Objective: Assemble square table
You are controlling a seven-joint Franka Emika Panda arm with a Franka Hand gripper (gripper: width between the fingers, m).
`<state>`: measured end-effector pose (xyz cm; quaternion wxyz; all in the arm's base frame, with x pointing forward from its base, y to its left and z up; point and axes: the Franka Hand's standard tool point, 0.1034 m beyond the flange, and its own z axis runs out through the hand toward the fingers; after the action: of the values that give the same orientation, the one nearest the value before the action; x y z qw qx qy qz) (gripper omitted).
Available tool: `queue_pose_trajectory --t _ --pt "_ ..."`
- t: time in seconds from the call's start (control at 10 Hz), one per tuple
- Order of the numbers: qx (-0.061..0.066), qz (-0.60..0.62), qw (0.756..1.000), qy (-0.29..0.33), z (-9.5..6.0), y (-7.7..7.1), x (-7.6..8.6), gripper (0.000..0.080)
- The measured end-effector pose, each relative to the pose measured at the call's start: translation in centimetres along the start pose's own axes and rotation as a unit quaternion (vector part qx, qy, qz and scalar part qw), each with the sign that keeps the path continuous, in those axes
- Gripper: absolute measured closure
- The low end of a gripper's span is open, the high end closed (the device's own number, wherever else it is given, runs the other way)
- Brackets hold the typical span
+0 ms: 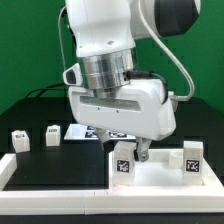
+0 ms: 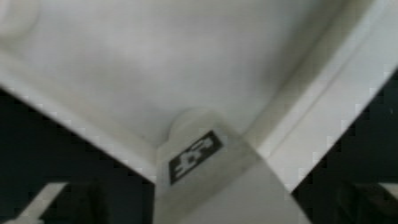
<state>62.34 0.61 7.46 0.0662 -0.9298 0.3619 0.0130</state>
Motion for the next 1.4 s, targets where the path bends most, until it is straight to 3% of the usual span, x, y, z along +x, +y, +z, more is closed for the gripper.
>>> queue_pose_trajectory --t 0.2,0.5,0.6,0.7,0.8,1.1,1.4 --pt "-0.019 -0.16 0.987 -0.003 0.4 -0.19 -0.13 0.0151" --pt "-0.021 -0.151 0.988 -0.003 0.67 -0.17 -0.04 0.0202" --pt "-0.021 -0.147 0.989 -0.003 0.68 -0.17 -0.05 0.0379" --pt "-0.02 -0.099 0.995 -0.002 0.68 -0.19 -0.07 0.0379" --pt "-0.02 -0.069 0.997 -0.001 0.68 -0.17 -0.05 0.0509" --pt "-0.016 0.051 0.999 -0.001 0.68 -0.1 0.05 0.0509" --pt "0.004 0.299 0.954 -0.008 0.56 0.32 0.71 0.0508"
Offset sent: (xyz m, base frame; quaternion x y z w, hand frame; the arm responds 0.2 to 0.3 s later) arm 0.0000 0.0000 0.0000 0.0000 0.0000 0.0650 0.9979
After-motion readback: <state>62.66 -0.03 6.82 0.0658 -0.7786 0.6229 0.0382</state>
